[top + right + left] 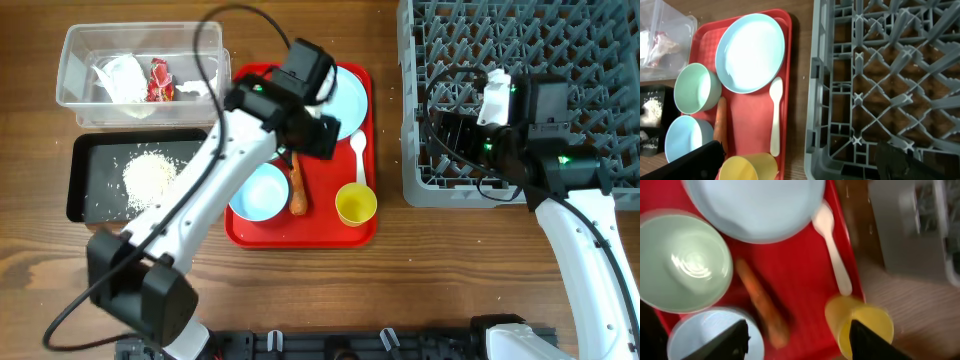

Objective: Sort waste into correct bins and load items into the dishwasher rack
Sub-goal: 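Grasp the yellow cup with the left gripper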

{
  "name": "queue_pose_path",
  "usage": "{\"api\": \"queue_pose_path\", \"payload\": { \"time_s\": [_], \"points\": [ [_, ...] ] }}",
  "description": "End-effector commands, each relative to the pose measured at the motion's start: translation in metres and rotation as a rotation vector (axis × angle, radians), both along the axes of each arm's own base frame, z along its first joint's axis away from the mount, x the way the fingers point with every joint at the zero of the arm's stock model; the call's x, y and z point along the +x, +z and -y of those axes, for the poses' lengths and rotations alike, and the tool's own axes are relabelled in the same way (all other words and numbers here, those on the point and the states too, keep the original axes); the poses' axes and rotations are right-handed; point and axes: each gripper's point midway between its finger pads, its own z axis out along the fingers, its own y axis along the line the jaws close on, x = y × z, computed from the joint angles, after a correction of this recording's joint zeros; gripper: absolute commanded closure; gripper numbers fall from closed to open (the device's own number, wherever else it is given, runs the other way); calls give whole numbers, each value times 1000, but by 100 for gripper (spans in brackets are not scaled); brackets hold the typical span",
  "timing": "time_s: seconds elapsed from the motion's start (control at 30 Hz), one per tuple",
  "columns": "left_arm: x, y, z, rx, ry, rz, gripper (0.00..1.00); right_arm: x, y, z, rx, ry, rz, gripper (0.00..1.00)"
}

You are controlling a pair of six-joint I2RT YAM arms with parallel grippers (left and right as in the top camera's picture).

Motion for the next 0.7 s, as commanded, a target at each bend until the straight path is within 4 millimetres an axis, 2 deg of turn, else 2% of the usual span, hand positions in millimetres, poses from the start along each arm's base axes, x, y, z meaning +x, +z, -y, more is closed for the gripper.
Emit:
{"api": "queue_pose_path", "payload": {
  "time_s": [0.0,0.1,0.2,0.3,0.37,0.43,0.6,0.67],
  "points": [
    [-31,-11,30,-93,-155,-135,40,3,5,-4,20,5,6,0],
    [-36,-26,39,-75,-193,-167,40,4,5,-4,17,9,10,0],
    [-37,-44,46,-57,-209,-199,46,3,4,-4,12,11,6,0],
    [-45,-74,52,-13,-225,-272,46,3,4,-4,11,11,7,0],
    [-50,-85,52,8,-229,-307,48,3,4,-4,11,11,6,0],
    [-53,-90,53,17,-234,-320,49,3,5,-4,11,11,8,0],
    [-54,-91,53,20,-236,-325,62,3,5,-4,11,11,8,0],
    [-58,-95,52,28,-238,-336,64,3,5,-4,11,11,8,0]
  ]
}}
